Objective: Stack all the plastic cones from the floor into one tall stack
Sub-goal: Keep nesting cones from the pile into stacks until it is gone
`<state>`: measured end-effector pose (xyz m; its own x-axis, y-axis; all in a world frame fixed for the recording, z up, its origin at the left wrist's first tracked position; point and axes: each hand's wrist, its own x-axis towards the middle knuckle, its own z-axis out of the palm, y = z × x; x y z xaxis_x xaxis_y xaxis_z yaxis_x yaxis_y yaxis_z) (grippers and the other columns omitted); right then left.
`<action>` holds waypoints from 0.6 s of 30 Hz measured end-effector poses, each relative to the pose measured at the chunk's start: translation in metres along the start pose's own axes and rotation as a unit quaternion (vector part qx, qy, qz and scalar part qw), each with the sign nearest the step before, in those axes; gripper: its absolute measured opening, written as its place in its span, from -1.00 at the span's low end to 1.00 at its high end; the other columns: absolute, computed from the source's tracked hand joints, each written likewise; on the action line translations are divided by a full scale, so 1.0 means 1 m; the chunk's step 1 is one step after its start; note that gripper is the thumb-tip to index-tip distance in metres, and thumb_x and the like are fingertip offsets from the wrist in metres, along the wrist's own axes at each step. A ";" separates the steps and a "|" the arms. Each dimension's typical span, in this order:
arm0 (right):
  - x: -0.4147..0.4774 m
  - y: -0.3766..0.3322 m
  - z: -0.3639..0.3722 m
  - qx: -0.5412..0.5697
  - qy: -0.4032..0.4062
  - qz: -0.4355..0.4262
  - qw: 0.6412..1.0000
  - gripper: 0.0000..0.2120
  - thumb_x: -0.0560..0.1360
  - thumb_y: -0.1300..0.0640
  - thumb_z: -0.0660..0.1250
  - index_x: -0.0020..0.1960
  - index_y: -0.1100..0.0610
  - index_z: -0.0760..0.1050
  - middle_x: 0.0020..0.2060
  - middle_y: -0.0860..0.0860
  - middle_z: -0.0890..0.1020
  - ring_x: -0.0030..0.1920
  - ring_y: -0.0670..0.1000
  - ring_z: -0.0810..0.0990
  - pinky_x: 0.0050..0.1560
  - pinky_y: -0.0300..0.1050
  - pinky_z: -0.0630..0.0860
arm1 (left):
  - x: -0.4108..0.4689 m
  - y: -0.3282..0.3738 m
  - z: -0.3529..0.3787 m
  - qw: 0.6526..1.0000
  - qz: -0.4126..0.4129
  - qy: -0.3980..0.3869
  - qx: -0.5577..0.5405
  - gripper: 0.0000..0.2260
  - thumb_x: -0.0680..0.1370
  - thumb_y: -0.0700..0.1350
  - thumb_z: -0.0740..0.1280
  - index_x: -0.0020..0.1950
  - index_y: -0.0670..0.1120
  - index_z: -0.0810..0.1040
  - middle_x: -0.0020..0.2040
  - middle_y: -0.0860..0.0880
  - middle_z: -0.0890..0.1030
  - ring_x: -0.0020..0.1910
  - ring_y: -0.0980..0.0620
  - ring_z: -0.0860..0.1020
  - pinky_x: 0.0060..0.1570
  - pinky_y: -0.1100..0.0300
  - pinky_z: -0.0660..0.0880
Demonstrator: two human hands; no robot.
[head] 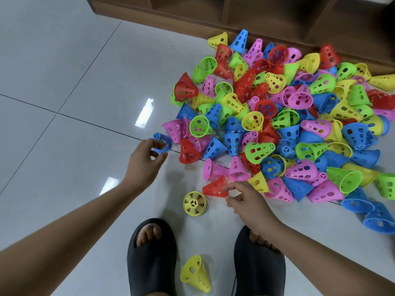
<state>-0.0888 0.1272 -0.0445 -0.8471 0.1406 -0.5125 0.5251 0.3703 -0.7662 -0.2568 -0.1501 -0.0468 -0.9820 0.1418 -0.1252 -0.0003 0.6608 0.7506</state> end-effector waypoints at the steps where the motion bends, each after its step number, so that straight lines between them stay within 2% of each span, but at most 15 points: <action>1: 0.000 0.000 0.000 -0.001 -0.006 0.000 1.000 -0.74 0.60 0.13 0.42 0.04 -0.27 0.60 0.14 -0.30 0.53 -0.11 -0.10 0.63 0.05 0.00 0.67 | 0.006 0.001 -0.002 1.000 0.016 0.011 0.016 -0.81 0.59 -0.13 0.46 0.19 0.03 0.61 0.17 0.07 0.59 0.01 0.14 0.60 0.05 0.20 0.53; 5: 0.002 0.000 0.000 -0.006 -0.025 -0.002 1.000 -0.78 0.61 0.12 0.42 0.09 -0.23 0.62 0.18 -0.32 0.54 -0.12 -0.11 0.62 0.08 0.01 0.67 | 0.027 -0.006 -0.005 0.994 0.063 -0.005 0.085 -0.60 0.59 -0.11 0.46 0.42 0.06 0.52 0.43 0.03 0.46 0.41 -0.02 0.44 0.31 0.10 0.45; 8: 0.002 -0.001 -0.001 -0.006 -0.028 0.003 1.000 -0.77 0.61 0.12 0.41 0.10 -0.22 0.62 0.14 -0.33 0.57 -0.15 -0.15 0.60 0.05 -0.05 0.65 | 0.035 -0.016 -0.002 0.987 0.070 -0.064 0.128 -0.53 0.62 -0.11 0.46 0.52 0.01 0.49 0.56 -0.02 0.40 0.51 -0.09 0.39 0.43 0.05 0.38; 11: -0.001 -0.002 -0.004 -0.012 -0.018 0.009 1.000 -0.77 0.62 0.13 0.40 0.11 -0.22 0.62 -0.10 -0.33 0.60 -0.14 -0.23 0.58 -0.10 -0.32 0.49 | 0.038 -0.026 0.002 0.981 0.083 -0.082 0.153 -0.58 0.63 -0.14 0.45 0.49 -0.02 0.52 0.51 -0.06 0.46 0.45 -0.14 0.46 0.40 -0.04 0.46; 12: -0.002 -0.004 -0.004 -0.015 -0.012 0.007 1.000 -0.78 0.62 0.13 0.40 0.10 -0.20 0.62 -0.11 -0.33 0.61 -0.11 -0.27 0.58 -0.12 -0.38 0.44 | 0.037 -0.029 0.002 0.982 0.083 -0.079 0.153 -0.60 0.62 -0.17 0.45 0.46 -0.02 0.53 0.44 -0.06 0.51 0.38 -0.15 0.50 0.34 -0.02 0.50; 15: -0.003 -0.005 -0.007 -0.011 0.012 -0.002 1.000 -0.80 0.61 0.14 0.43 0.01 -0.18 0.63 -0.04 -0.32 0.66 -0.01 -0.29 0.59 -0.09 -0.37 0.46 | 0.028 -0.036 0.003 0.981 0.075 -0.090 0.152 -0.63 0.59 -0.20 0.47 0.37 0.04 0.56 0.28 0.00 0.57 0.21 -0.10 0.56 0.14 0.04 0.56; 18: -0.002 -0.004 -0.010 0.007 0.040 -0.012 0.999 -0.81 0.58 0.18 0.47 -0.05 -0.12 0.61 -0.10 -0.24 0.68 -0.04 -0.18 0.62 -0.07 -0.27 0.55 | 0.012 -0.044 0.002 0.985 0.077 -0.081 0.132 -0.66 0.56 -0.19 0.51 0.29 0.06 0.60 0.21 0.07 0.58 0.14 -0.05 0.57 0.07 0.04 0.58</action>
<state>-0.0895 0.1348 -0.0365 -0.8626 0.2044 -0.4628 0.5059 0.3610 -0.7834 -0.2684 -0.1757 -0.0825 -0.9235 0.3572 -0.1398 0.2173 0.7875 0.5768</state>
